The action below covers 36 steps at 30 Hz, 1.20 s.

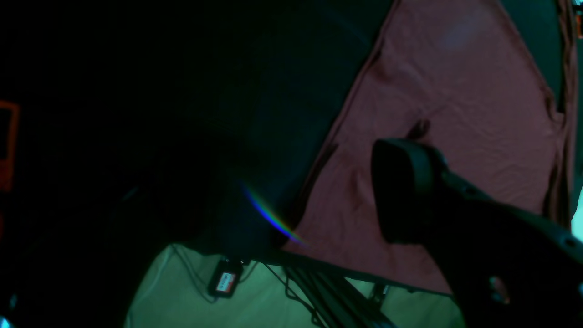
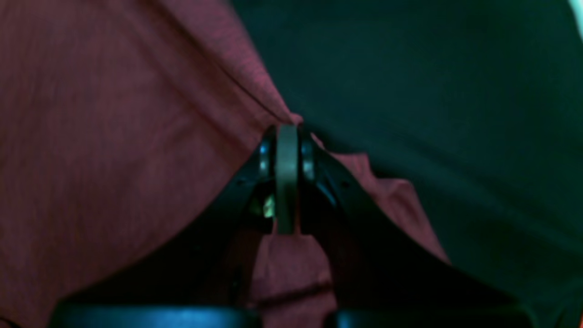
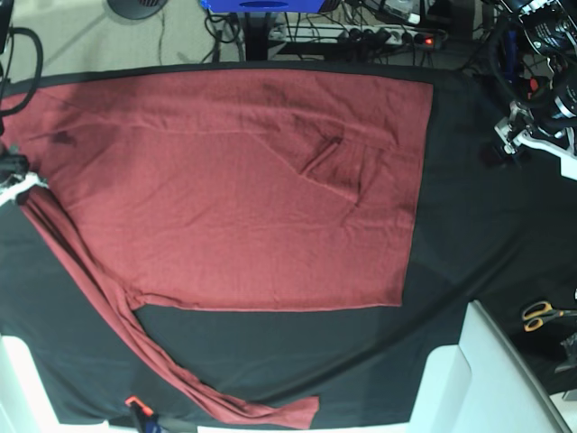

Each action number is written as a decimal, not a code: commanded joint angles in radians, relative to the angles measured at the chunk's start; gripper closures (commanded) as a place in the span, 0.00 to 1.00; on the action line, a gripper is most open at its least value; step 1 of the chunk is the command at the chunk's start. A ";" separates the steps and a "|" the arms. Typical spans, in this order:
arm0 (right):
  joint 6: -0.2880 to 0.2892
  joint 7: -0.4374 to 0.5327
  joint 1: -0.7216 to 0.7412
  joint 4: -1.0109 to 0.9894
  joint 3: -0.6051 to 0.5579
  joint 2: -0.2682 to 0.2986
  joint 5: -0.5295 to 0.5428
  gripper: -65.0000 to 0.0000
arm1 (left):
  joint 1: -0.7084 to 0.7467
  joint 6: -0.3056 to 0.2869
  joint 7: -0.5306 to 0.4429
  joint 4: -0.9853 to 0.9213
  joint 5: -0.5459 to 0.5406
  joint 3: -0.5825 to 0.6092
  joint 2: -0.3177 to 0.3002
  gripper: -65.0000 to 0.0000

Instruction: Fold the T-shirt properly

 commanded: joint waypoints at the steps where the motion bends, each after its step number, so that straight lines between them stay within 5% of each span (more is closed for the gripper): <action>1: -0.004 0.021 0.007 0.018 0.019 0.018 0.003 1.00 | -0.001 -0.006 -0.008 0.006 -0.014 -0.005 -0.016 0.18; 14: -0.010 -0.039 -0.024 0.033 0.019 0.010 0.001 0.97 | -0.001 -0.006 -0.008 -0.016 -0.014 -0.005 -0.019 0.18; 22: -0.012 -0.139 -0.051 0.250 0.019 0.010 0.001 0.51 | -0.001 -0.006 -0.008 -0.016 -0.014 -0.005 -0.019 0.18; 29: -0.004 -0.260 0.108 0.198 0.002 0.010 0.000 0.51 | -0.001 -0.006 -0.008 -0.016 -0.014 -0.008 -0.019 0.18; 36: -0.010 -0.281 0.271 0.017 -0.219 0.025 0.000 0.50 | -0.001 -0.006 -0.008 -0.016 -0.014 -0.009 -0.021 0.18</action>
